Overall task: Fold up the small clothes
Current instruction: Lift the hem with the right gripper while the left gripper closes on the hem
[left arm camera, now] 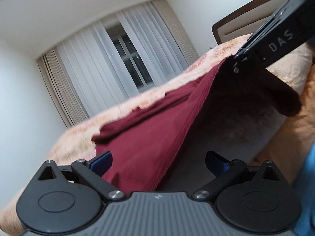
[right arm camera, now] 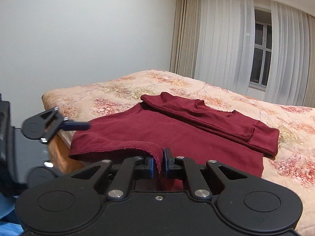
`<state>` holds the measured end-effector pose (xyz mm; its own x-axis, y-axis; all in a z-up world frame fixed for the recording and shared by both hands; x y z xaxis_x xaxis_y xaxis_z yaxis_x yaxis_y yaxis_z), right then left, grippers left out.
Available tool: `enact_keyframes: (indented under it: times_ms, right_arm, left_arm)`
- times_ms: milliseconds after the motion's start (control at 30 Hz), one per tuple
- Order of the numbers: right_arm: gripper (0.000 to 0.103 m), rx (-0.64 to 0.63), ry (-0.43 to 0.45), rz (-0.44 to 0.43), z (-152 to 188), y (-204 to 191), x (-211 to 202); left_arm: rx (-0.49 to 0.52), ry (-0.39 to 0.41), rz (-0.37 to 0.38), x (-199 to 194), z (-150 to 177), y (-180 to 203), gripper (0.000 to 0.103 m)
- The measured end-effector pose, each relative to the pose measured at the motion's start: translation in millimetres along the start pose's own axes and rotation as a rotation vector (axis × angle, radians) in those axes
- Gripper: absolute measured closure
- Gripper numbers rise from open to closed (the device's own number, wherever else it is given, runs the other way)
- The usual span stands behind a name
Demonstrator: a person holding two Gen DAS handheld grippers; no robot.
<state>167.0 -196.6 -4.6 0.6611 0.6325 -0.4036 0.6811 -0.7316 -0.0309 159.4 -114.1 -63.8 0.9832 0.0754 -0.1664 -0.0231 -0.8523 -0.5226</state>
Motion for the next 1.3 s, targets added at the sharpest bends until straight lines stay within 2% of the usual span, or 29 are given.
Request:
enact_keyframes:
  times_ms: [167, 367, 467, 567, 667, 700, 733, 900, 1100, 1167, 1233, 1267, 1300]
  right_arm:
    - [0.093, -0.003, -0.020, -0.009, 3, -4, -3]
    - [0.092, -0.010, -0.047, -0.023, 12, -7, -3]
    - [0.089, -0.024, -0.057, -0.025, 16, -10, -1]
    - [0.081, -0.063, -0.077, -0.014, 23, -15, 2]
    - [0.061, -0.108, -0.103, 0.009, 32, -19, 6]
    - [0.049, -0.135, -0.108, 0.028, 35, -21, 7]
    - [0.041, -0.166, -0.110, 0.045, 38, -24, 8]
    - [0.024, -0.335, -0.126, 0.124, 53, -37, 18]
    - [0.023, -0.517, -0.129, 0.231, 72, -49, 38]
    - [0.027, -0.567, -0.113, 0.300, 73, -48, 41]
    - [0.045, -0.587, -0.083, 0.362, 70, -44, 39]
    - [0.048, -0.585, -0.072, 0.382, 67, -41, 37]
    - [0.055, -0.578, -0.057, 0.394, 64, -38, 34]
  left_arm:
    - [0.068, 0.055, -0.105, 2, -12, 10, 0.000]
    - [0.110, 0.104, -0.189, -25, -4, -11, 0.007]
    - [0.105, 0.117, -0.204, -37, 1, -25, 0.011]
    - [0.070, 0.110, -0.189, -38, -2, -34, 0.019]
    - [0.039, 0.088, -0.180, -28, -7, -41, 0.021]
    - [0.027, 0.081, -0.175, -25, -10, -42, 0.021]
    - [0.015, 0.075, -0.169, -22, -12, -43, 0.021]
    - [-0.045, 0.037, -0.130, -2, -20, -56, 0.021]
    - [-0.087, 0.044, -0.117, -5, -25, -71, 0.021]
    - [-0.083, 0.049, -0.121, -6, -27, -72, 0.021]
    - [-0.078, 0.048, -0.118, -7, -26, -72, 0.021]
    - [-0.075, 0.047, -0.117, -8, -25, -72, 0.021]
    - [-0.071, 0.047, -0.117, -10, -24, -71, 0.021]
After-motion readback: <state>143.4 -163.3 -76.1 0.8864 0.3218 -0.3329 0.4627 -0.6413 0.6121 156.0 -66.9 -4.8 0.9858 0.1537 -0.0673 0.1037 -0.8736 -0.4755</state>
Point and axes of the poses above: each gripper's, at about its wrist camera, not at the fingertips, and x roughly the way its jaws point, y to its right, z to its underside, the point moved 9 cm from there along x, roughly the way its jaws point, and after that the axes turned 10 degrees about -z, right-handed, at the moved point
